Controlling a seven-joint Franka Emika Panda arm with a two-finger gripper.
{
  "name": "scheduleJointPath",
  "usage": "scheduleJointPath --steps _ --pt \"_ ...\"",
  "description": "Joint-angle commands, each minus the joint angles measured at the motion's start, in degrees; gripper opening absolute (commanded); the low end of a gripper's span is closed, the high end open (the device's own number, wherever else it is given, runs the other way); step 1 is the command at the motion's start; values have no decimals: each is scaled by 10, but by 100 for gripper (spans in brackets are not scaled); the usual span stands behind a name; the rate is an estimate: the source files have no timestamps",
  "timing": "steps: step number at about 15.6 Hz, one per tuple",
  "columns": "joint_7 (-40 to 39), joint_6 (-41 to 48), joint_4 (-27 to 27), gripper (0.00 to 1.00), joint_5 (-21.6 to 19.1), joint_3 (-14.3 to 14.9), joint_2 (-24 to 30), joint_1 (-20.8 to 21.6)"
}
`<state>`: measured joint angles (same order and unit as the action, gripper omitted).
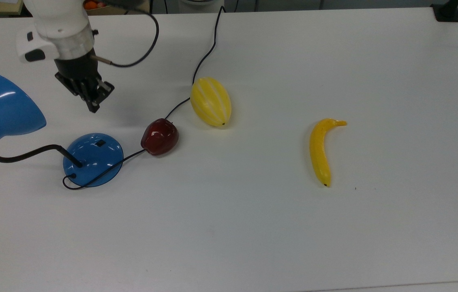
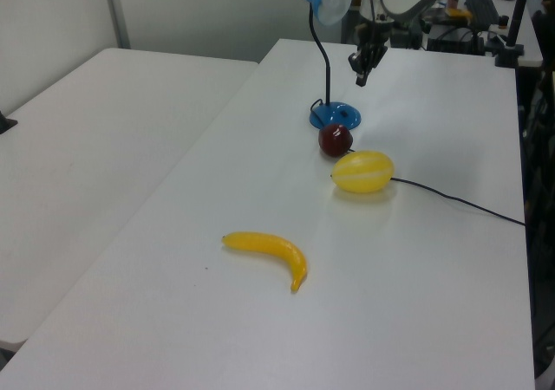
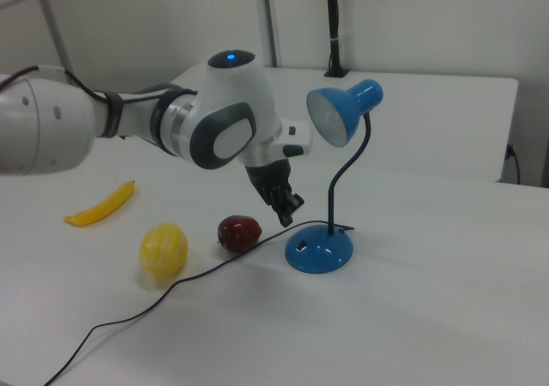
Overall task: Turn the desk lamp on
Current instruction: 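Move the gripper over the blue lamp base and lower toward the switch, then press down on the switch on the blue lamp base with the gripper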
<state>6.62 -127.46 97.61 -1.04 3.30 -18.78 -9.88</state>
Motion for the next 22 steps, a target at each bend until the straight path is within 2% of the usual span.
scheduleJointPath --steps 1,6,11,22 --pt "45 -21 2 0 22 2 -12 10" --pt "72 -67 0 0 30 2 -40 19" --pt "110 -103 -1 0 63 1 -62 26" --pt "115 -127 -4 0 65 2 -78 21"
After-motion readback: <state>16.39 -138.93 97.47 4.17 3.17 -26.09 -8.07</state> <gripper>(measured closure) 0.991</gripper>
